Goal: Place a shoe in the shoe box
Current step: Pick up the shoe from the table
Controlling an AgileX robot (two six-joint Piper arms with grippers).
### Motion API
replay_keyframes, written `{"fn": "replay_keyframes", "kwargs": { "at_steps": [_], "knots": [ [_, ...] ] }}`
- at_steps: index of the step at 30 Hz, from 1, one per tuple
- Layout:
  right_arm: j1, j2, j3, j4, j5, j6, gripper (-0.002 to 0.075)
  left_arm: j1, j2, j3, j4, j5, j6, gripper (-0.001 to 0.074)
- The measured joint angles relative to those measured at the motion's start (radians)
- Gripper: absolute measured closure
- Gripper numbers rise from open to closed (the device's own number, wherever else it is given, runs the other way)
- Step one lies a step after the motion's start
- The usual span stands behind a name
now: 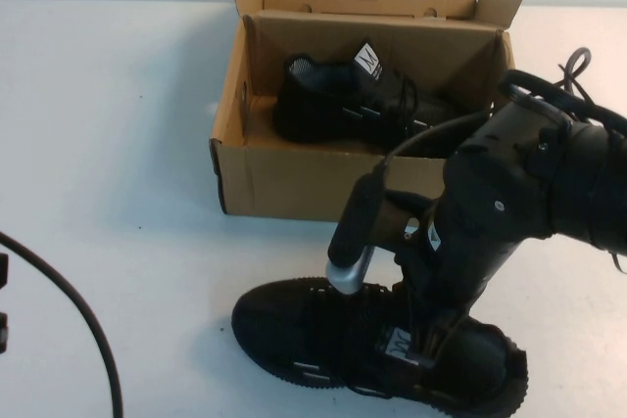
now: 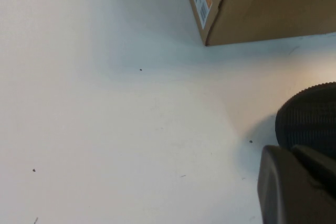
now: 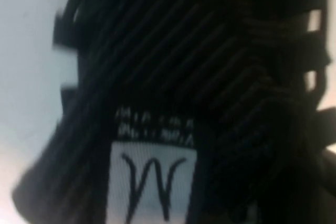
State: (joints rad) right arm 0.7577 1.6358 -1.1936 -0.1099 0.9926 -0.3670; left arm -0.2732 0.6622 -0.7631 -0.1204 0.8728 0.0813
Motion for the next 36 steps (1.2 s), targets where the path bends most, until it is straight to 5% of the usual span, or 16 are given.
{"fn": "replay_keyframes", "kwargs": {
  "at_steps": [5,14,22,30,36],
  "knots": [
    [0.000,0.000,0.000,-0.002,0.003,-0.054,0.0679,0.000,0.000,0.000,0.000,0.000,0.000,0.0736],
    [0.000,-0.005,-0.002,-0.099,-0.031,0.003,0.0349,0.000,0.000,0.000,0.000,0.000,0.000,0.0736],
    [0.000,-0.007,-0.103,-0.083,0.068,0.019,0.0320,0.000,0.000,0.000,0.000,0.000,0.002,0.0736],
    [0.012,-0.015,-0.218,0.224,0.137,-0.143,0.0319,0.000,0.000,0.000,0.000,0.000,0.002,0.0736],
    [0.065,0.062,-0.218,0.174,0.197,-0.123,0.0312,0.000,0.000,0.000,0.000,0.007,0.002,0.0736]
  ]
}}
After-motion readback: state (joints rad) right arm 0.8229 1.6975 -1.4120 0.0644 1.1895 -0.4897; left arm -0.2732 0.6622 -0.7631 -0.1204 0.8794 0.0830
